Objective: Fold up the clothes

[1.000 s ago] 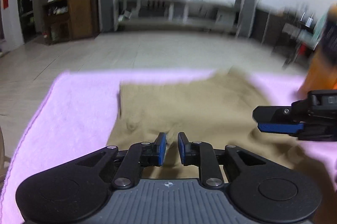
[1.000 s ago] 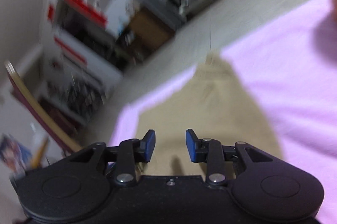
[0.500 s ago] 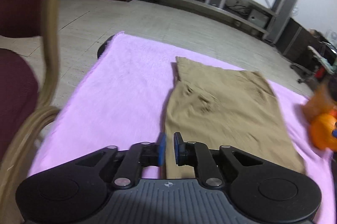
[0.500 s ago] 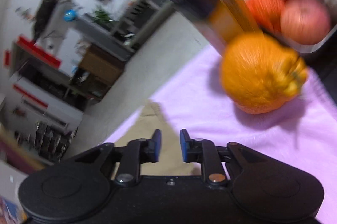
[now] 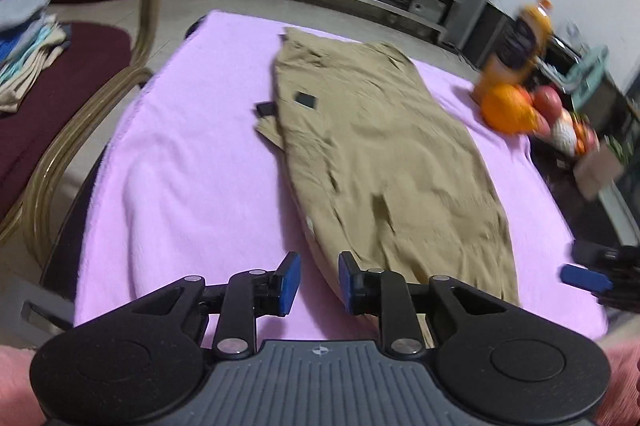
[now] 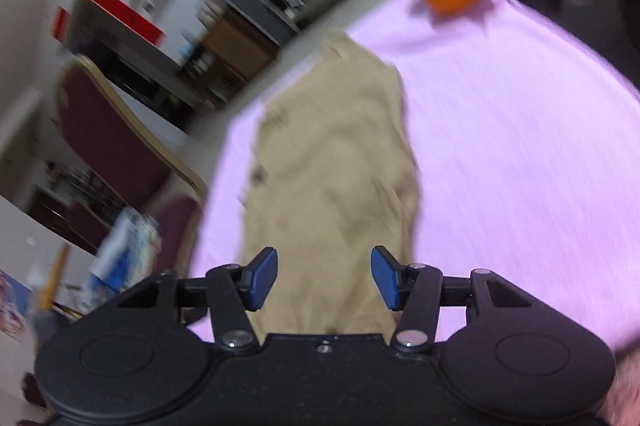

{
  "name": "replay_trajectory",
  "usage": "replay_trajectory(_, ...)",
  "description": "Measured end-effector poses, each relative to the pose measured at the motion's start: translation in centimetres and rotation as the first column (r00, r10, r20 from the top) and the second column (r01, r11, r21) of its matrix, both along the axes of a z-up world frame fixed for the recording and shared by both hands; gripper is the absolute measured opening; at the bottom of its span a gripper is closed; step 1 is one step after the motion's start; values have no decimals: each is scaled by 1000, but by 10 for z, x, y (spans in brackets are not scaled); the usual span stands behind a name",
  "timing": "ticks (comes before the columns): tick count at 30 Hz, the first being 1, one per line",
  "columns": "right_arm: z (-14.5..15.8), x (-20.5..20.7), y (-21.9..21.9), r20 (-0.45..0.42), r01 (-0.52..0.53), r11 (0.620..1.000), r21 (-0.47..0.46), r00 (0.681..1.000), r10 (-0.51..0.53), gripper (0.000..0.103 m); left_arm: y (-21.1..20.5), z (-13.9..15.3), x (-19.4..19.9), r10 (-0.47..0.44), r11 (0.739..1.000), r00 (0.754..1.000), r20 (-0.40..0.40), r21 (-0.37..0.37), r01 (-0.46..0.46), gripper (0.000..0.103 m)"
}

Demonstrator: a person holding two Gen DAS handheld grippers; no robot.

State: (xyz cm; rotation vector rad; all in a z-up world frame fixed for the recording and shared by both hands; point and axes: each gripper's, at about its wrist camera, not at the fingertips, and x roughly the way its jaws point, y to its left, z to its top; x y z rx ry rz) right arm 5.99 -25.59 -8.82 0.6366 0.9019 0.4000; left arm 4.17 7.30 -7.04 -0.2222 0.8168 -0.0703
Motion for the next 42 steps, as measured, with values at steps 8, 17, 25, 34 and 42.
replay_trajectory(8,15,-19,53,186,-55,966,-253,977,104,10,-38,0,9,-71,997,996,60,43,68,11)
replay_trajectory(17,5,1,80,167,-108,942,-319,972,168,10,-40,-15,19,-51,997,998,22,62,50,11)
replay_trajectory(25,-5,2,86,165,-135,902,-409,962,219,11,-58,-36,21,-126,989,990,-58,76,130,10)
replay_trajectory(34,-17,-18,82,54,-222,818,-530,954,294,15,-33,-31,15,-99,995,990,-105,-8,99,13)
replay_trajectory(42,6,-46,46,128,-215,914,-343,954,272,26,-28,-8,-15,-139,985,990,-39,-106,134,10)
